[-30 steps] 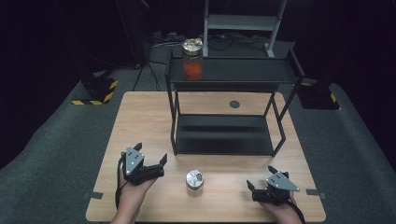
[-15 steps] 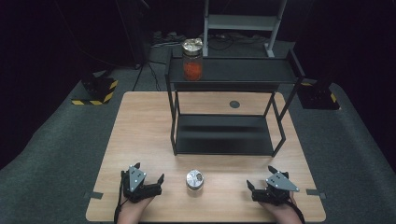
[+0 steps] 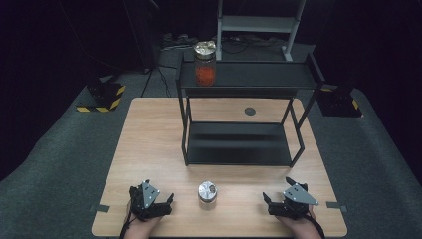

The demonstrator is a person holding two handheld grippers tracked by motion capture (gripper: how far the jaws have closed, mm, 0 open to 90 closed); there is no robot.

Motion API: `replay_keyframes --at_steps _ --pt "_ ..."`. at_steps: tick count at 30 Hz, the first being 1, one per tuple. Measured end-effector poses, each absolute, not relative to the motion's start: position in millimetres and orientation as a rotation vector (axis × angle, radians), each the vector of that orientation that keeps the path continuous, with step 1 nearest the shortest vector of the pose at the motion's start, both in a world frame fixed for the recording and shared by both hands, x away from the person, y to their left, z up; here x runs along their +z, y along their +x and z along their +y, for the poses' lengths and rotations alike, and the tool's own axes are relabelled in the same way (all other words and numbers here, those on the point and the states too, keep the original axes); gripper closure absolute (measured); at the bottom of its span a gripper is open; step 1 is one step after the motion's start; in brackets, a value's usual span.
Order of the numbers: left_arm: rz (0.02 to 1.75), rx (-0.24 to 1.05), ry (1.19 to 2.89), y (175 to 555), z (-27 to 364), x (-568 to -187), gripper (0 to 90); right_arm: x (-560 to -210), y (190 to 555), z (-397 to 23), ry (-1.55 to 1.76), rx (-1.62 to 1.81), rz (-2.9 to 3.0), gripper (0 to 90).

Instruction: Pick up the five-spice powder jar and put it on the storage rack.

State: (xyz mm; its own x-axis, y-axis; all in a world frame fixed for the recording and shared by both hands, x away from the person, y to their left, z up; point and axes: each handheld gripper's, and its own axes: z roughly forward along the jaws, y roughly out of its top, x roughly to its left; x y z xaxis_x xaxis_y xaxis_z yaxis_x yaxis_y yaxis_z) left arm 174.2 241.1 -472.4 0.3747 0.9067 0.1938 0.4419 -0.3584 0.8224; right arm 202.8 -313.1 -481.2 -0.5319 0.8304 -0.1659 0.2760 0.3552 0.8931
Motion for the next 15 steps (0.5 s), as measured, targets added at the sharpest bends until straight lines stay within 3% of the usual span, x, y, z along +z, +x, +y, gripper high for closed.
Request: replay_keyframes --at_steps 15 --pt "1.111 0.877 2.0 174.7 238.3 -472.0 1.8 -474.1 193.9 -316.1 0.943 1.203 1.956 0.1"
